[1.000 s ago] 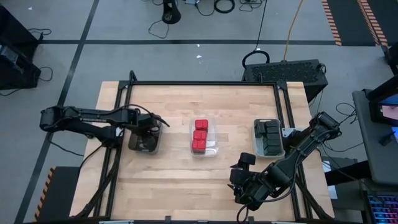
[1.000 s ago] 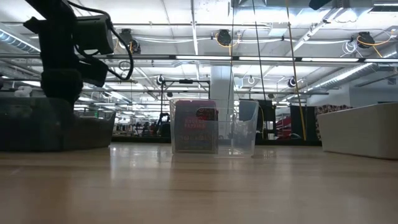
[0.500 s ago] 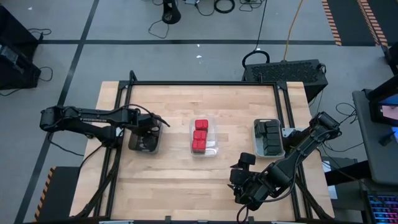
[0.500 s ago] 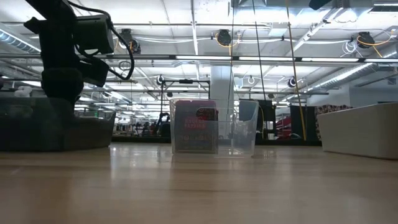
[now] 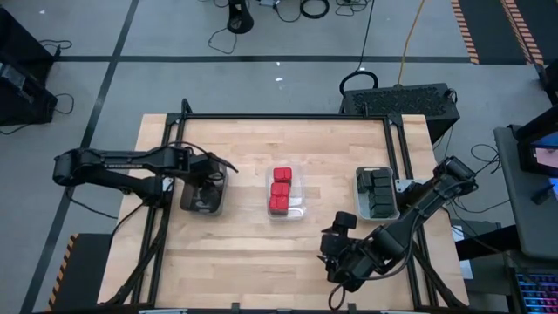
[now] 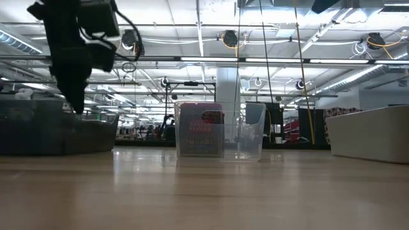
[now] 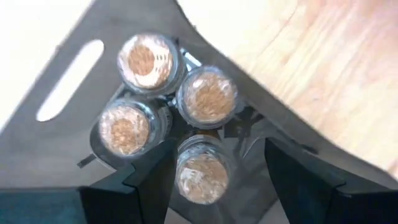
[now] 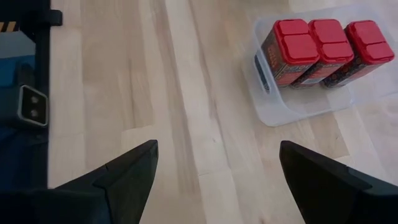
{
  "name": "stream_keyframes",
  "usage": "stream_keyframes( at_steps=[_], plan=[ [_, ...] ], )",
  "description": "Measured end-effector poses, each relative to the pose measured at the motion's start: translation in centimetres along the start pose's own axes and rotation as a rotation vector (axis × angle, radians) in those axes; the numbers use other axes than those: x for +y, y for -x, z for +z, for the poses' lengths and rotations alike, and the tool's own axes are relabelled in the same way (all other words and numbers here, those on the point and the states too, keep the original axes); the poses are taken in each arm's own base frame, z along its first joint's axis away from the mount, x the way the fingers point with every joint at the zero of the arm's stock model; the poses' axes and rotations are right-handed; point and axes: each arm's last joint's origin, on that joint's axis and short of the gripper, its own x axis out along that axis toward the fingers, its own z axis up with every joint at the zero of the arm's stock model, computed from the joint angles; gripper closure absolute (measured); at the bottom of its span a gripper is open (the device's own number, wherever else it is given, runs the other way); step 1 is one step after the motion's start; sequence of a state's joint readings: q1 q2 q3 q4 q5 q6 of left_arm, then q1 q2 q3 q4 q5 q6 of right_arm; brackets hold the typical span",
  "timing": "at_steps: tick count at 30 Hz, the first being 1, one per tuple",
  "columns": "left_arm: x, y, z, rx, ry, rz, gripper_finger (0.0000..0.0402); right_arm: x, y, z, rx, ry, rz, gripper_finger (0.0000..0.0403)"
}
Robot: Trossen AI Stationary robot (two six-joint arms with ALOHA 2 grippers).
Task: Sort spices by type
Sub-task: Adjust the black bin on the table
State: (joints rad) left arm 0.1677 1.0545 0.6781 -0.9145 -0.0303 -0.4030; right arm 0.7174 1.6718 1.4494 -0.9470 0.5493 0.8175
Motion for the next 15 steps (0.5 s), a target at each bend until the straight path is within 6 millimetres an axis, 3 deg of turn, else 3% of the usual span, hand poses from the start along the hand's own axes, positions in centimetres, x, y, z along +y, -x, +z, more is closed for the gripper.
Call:
stream_keyframes(
  at_steps=[10,15],
  plan=[
    [-0.1,4.3,0.6,-0.131,-0.038,-0.052,0.0155,-1.4,-1.1,1.4,-0.005,0.03,-0.035,0.0085],
    [-0.3,5.2,1.5,-0.294,-0.116,-0.045,0.0155,-1.8,-1.6,2.3,-0.033,0.057,-0.026,0.0085]
  ],
)
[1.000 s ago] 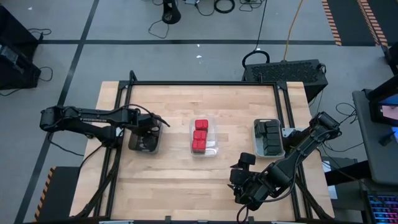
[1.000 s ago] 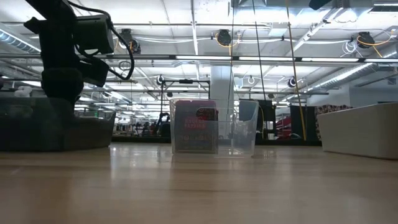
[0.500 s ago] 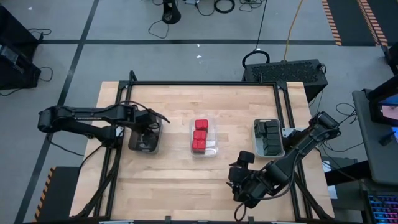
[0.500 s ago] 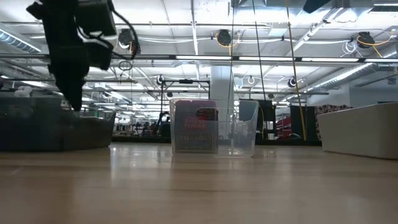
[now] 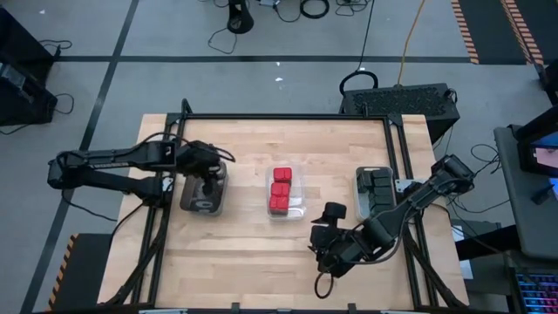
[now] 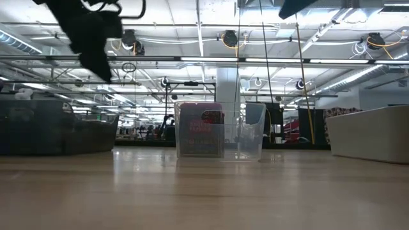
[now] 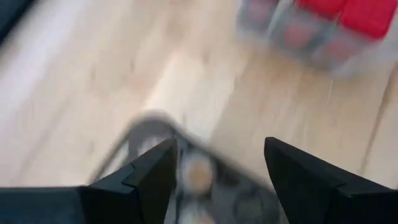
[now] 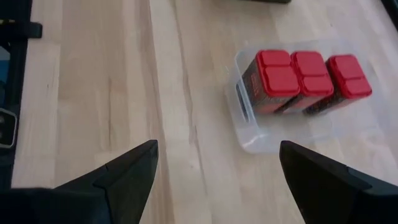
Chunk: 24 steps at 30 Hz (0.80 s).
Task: Sort spices by type
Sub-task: Adjust the black bin on the table
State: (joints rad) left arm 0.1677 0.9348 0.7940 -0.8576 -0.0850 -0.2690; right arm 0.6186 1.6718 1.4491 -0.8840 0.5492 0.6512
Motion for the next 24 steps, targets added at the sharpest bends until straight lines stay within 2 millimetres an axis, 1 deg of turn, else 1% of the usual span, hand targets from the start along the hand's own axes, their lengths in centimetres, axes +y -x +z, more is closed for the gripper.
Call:
stream_keyframes(
  at_steps=[2,4,10,14,17,21,24],
  plan=[
    [-0.2,-0.3,0.8,-0.073,-0.028,-0.014,0.0155,-0.2,-0.2,0.4,-0.012,0.008,0.002,0.0085],
    [-0.5,-1.0,1.4,-0.102,-0.068,-0.035,0.0155,-0.4,-0.4,0.6,-0.02,0.01,0.001,0.0085],
    [-1.2,-4.6,2.4,-0.03,-0.196,-0.037,0.0155,-0.6,-0.6,0.9,-0.024,0.022,0.003,0.0085],
    [-1.4,-7.2,2.4,0.074,-0.266,-0.035,0.0155,-0.6,-0.6,0.9,-0.023,0.023,0.002,0.0085],
    [-1.5,-8.7,2.1,0.141,-0.296,-0.029,0.0155,-0.6,-0.6,0.9,-0.023,0.022,0.002,0.0085],
    [-1.5,-10.0,1.9,0.194,-0.334,-0.014,0.0155,-0.6,-0.6,0.9,-0.023,0.022,0.002,0.0085],
    [-1.4,-10.5,1.6,0.231,-0.38,0.017,0.0155,-0.6,-0.6,0.9,-0.023,0.021,0.002,0.0085]
  ],
)
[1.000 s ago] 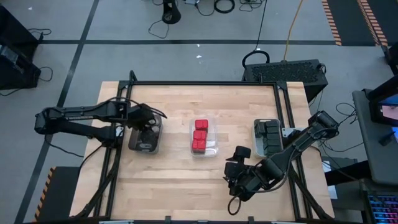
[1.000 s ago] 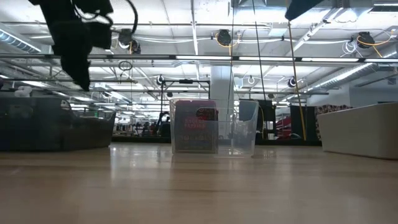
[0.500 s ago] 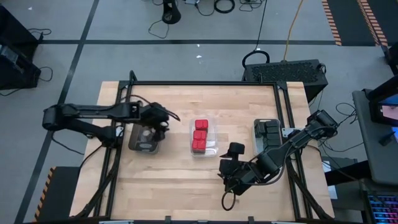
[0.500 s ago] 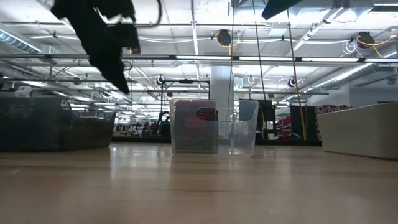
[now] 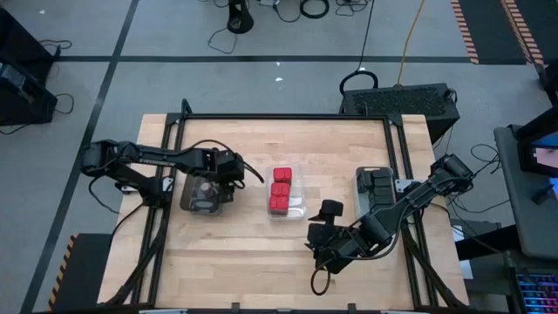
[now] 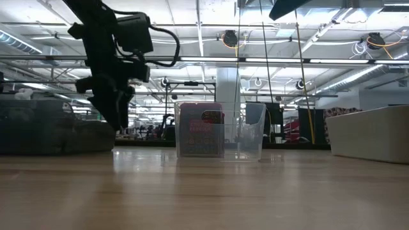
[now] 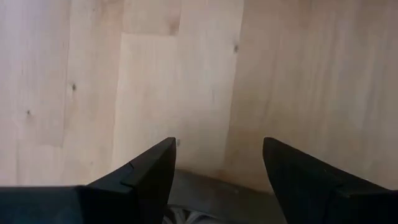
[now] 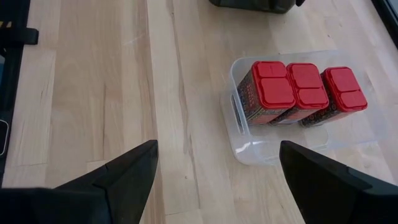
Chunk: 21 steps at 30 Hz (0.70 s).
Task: Sort spices by type
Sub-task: Adjust the black bin on the table, then return to Home Position
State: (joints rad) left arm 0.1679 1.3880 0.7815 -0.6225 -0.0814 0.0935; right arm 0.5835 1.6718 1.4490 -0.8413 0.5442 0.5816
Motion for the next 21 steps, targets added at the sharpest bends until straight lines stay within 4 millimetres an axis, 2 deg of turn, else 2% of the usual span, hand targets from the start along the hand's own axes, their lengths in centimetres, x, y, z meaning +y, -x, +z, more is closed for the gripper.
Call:
stream_keyframes(
  at_steps=[4,10,15,21],
  plan=[
    [0.0,-0.2,-0.3,0.039,-0.028,0.006,0.0161,0.0,0.0,0.0,0.0,0.0,0.0,0.0085],
    [0.1,-0.1,-1.2,0.13,0.032,0.027,0.0187,0.0,0.0,0.0,0.0,0.0,0.0,0.0085],
    [0.0,-0.1,-1.3,0.147,0.046,0.034,0.0194,0.0,0.0,0.0,0.0,0.003,0.0,0.0085],
    [0.2,1.1,0.1,0.066,0.03,0.02,0.0194,-0.1,-0.1,0.1,-0.007,0.026,-0.005,0.0085]
  ],
)
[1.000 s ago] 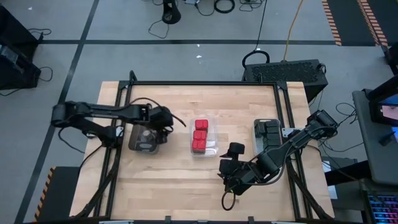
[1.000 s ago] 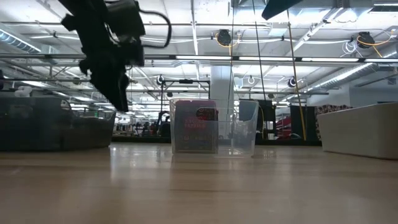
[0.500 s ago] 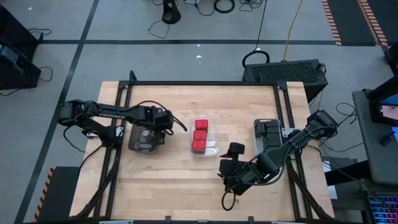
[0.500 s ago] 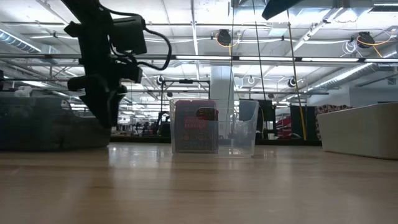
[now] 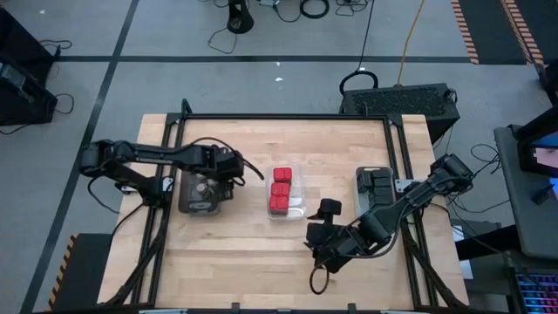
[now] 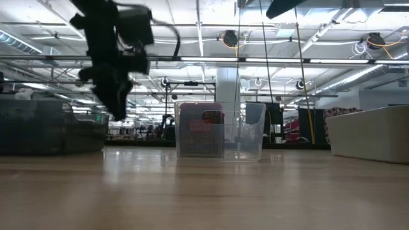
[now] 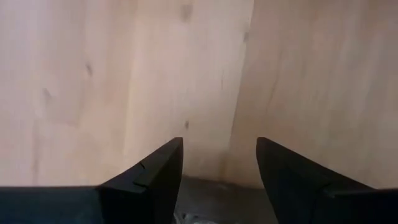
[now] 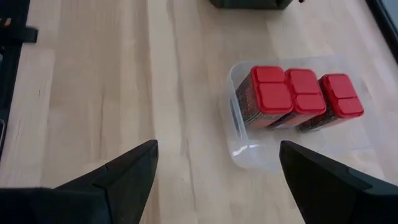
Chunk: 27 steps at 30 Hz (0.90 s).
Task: Sort spices by type
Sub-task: Return to Home Position
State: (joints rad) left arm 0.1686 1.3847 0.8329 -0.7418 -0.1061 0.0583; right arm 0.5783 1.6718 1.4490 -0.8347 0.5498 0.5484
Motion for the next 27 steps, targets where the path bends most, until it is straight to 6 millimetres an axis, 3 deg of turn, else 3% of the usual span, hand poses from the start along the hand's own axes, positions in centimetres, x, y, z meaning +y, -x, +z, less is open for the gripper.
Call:
stream_keyframes(
  at_steps=[4,9,12,16,23,27],
  plan=[
    [0.3,2.5,1.4,-0.12,0.007,-0.012,0.0194,-0.8,-0.6,0.7,-0.019,-0.008,-0.012,0.0085],
    [0.3,6.3,2.3,-0.417,0.007,-0.135,0.0194,-2.5,-1.7,1.8,-0.021,0.052,-0.042,0.0085],
    [0.3,8.7,1.9,-0.555,-0.002,-0.168,0.0194,-3.9,-1.8,2.5,-0.032,0.076,-0.062,0.0085],
    [0.0,11.3,0.8,-0.719,-0.021,-0.174,0.0194,-6.1,-0.3,3.7,-0.099,0.075,-0.068,0.0085],
    [-1.0,13.1,-2.0,-0.928,-0.046,-0.212,0.0195,-9.2,3.8,4.0,-0.251,0.033,-0.055,0.0085],
    [-1.5,12.8,-3.2,-1.057,-0.068,-0.228,0.0195,-10.3,4.2,1.4,-0.329,0.004,-0.036,0.0085]
  ],
)
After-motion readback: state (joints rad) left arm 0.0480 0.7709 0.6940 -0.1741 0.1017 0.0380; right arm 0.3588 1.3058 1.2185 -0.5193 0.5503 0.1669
